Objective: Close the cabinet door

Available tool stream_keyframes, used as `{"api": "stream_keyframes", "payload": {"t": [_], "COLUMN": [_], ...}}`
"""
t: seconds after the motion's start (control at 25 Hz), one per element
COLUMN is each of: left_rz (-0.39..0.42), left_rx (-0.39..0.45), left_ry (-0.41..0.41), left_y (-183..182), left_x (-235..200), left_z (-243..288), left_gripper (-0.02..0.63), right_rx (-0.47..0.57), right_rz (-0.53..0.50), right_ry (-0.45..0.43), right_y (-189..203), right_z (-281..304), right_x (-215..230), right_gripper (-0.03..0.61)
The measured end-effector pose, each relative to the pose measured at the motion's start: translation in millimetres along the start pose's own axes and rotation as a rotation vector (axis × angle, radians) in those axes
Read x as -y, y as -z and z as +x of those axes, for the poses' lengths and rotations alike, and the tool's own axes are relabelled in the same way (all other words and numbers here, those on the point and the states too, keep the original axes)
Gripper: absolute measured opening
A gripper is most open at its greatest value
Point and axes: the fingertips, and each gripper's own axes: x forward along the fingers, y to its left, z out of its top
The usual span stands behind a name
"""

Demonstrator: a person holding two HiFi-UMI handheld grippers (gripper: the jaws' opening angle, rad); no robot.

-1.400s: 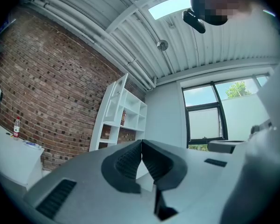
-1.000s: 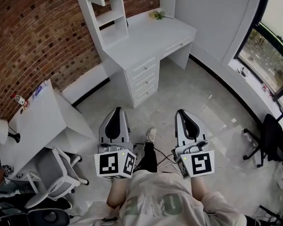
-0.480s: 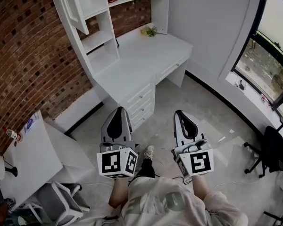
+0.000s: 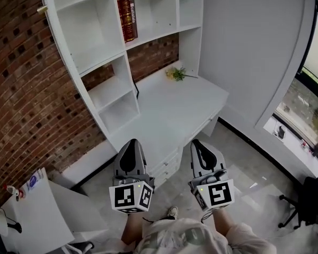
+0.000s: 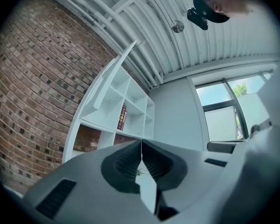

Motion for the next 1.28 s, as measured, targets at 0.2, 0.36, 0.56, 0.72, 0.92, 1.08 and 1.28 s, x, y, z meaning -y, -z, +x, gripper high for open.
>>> {"api": "stream_keyframes", "payload": {"t": [0.2,0.36,0.56,0.72,0.92,1.08,1.28], "left_rz": [-0.007,-0.005,0.01,0.034,0.052,0.134,0.219], "left_rx": [-0.027,-0.073,-0.031,-0.022,0.019,0.074,0.137], "left_ry": [-0.024,-0.052,-0.142,-0.211,-0.322,-0.437,-0.477], "left_y": [17.3,36.3,32.0,31.5,18.2,-12.5,-59.2], "left_x": [-11.1,-4.8,0.4,5.7,-3.6,-25.3,-43.1], "left_z": [49.0,69.6,94.2,96.7,85.2,67.4,54.8], "left_gripper": [0.014,0.014,0.014,0.015,0.015,0.034,0.19], "right_rx": [-0.043,-0.08,-0.03,-0.034,-0.006,0.026,0.074], "right_rz": [0.0,0.038,0.04,0.051,0.07,0.123,0.157], "right_ry": [-0.004,-0.052,-0.149,-0.27,-0.401,-0.512,-0.63], "right_y": [16.9,38.9,39.6,42.4,44.5,38.3,24.3], "right_z": [47.8,70.3,105.9,123.9,139.8,146.9,154.4], "right_x": [17.6,34.4,60.4,59.2,39.4,18.9,-16.7], "right_gripper": [0.025,0.025,0.023,0.021,0.021,0.021,0.021]}}
